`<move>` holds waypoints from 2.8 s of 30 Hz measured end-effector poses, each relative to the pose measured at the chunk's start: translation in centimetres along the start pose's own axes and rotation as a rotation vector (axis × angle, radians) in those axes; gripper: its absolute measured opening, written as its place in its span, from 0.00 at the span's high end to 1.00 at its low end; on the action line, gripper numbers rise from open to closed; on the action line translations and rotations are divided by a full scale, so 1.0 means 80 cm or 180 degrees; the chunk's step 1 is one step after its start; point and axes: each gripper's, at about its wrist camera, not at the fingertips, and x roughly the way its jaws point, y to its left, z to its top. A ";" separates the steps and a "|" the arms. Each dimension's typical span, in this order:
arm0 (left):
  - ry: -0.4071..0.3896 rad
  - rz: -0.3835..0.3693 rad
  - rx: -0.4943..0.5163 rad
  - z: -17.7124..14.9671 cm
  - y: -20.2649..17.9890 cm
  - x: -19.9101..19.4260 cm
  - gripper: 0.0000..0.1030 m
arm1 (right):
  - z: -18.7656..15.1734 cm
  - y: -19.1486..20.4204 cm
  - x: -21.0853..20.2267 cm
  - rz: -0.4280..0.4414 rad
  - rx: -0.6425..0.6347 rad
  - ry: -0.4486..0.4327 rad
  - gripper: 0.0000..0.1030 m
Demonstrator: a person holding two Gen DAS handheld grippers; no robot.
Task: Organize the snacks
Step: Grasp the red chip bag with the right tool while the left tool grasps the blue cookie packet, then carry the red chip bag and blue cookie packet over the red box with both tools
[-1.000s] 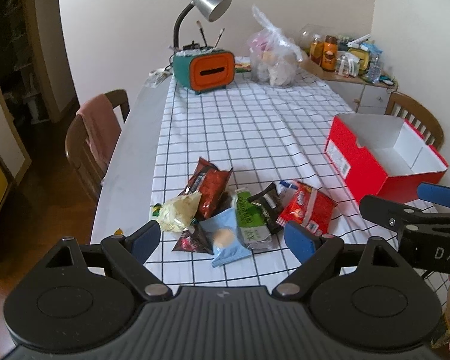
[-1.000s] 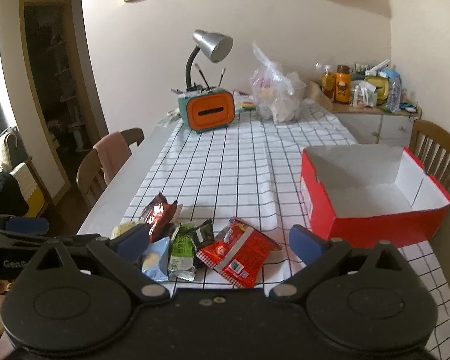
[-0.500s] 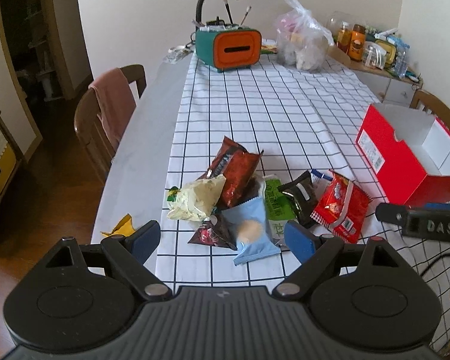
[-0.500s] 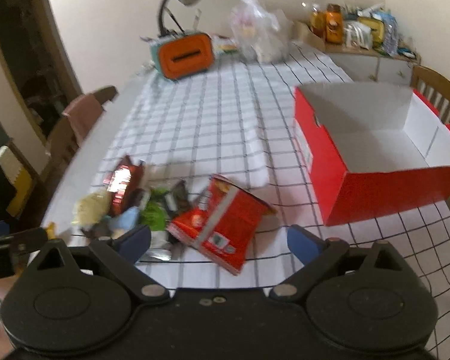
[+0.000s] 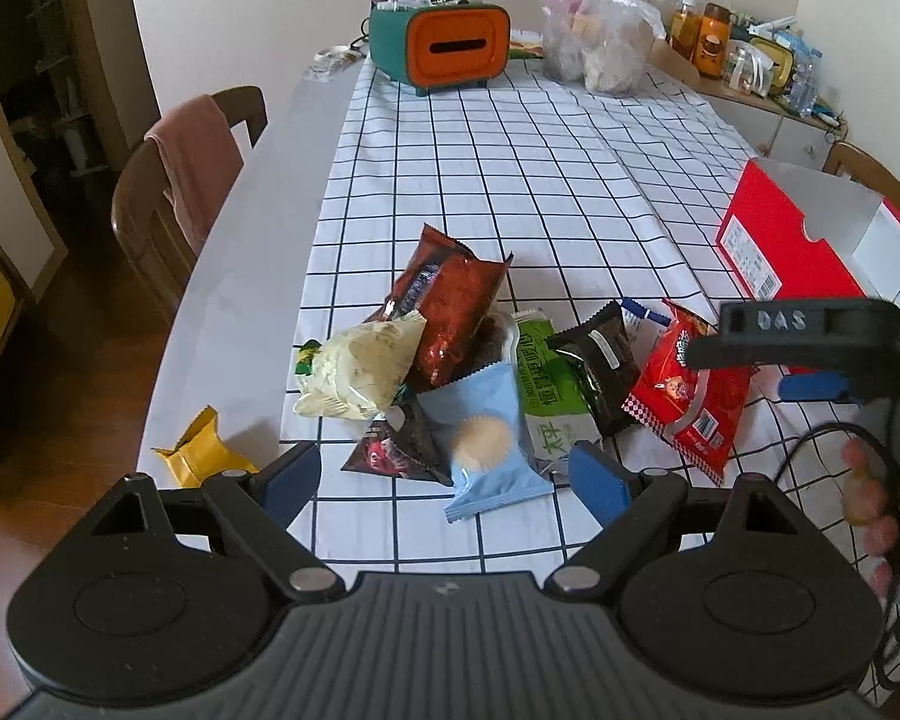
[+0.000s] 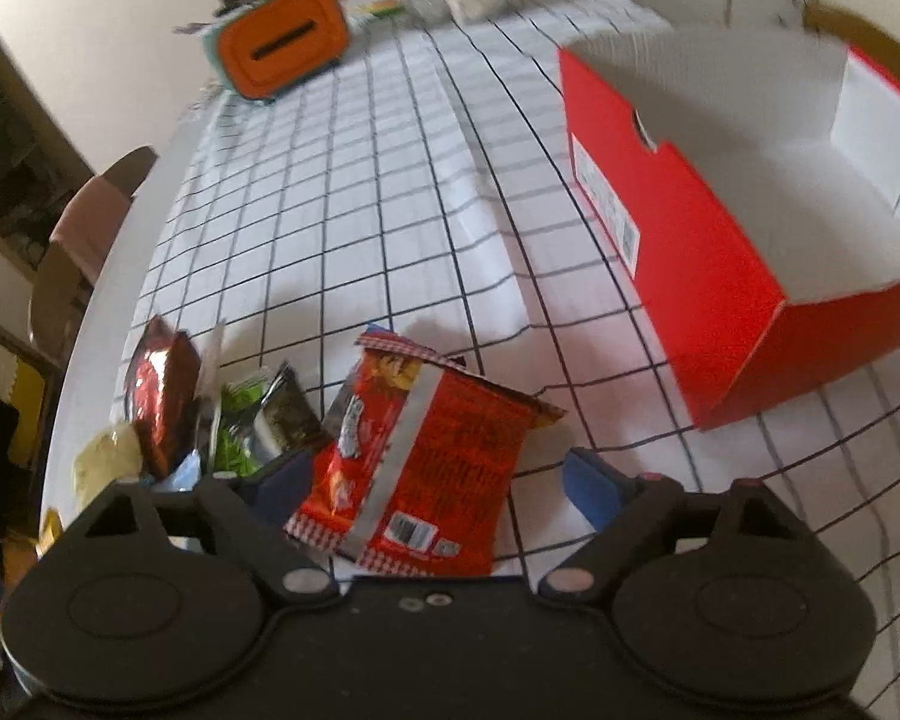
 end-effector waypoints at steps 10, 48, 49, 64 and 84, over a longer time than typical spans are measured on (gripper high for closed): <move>0.0177 -0.0145 -0.0167 0.019 -0.005 0.039 0.13 | 0.021 -0.008 0.044 0.0017 0.0430 0.0334 0.13; 0.0830 -0.0455 -0.0701 0.017 0.013 0.127 0.57 | 0.013 -0.013 0.032 0.0279 0.0229 0.0324 0.38; 0.0810 -0.0455 -0.0693 0.016 0.013 0.124 0.59 | 0.012 -0.013 0.029 0.0285 0.0226 0.0312 0.38; 0.0712 -0.0657 -0.0661 0.003 0.028 0.104 0.65 | -0.022 -0.031 -0.031 0.0251 0.0339 0.0161 0.38; 0.0872 -0.0376 -0.0396 0.012 0.007 0.133 0.53 | -0.049 -0.050 -0.079 0.0206 0.0559 -0.0028 0.38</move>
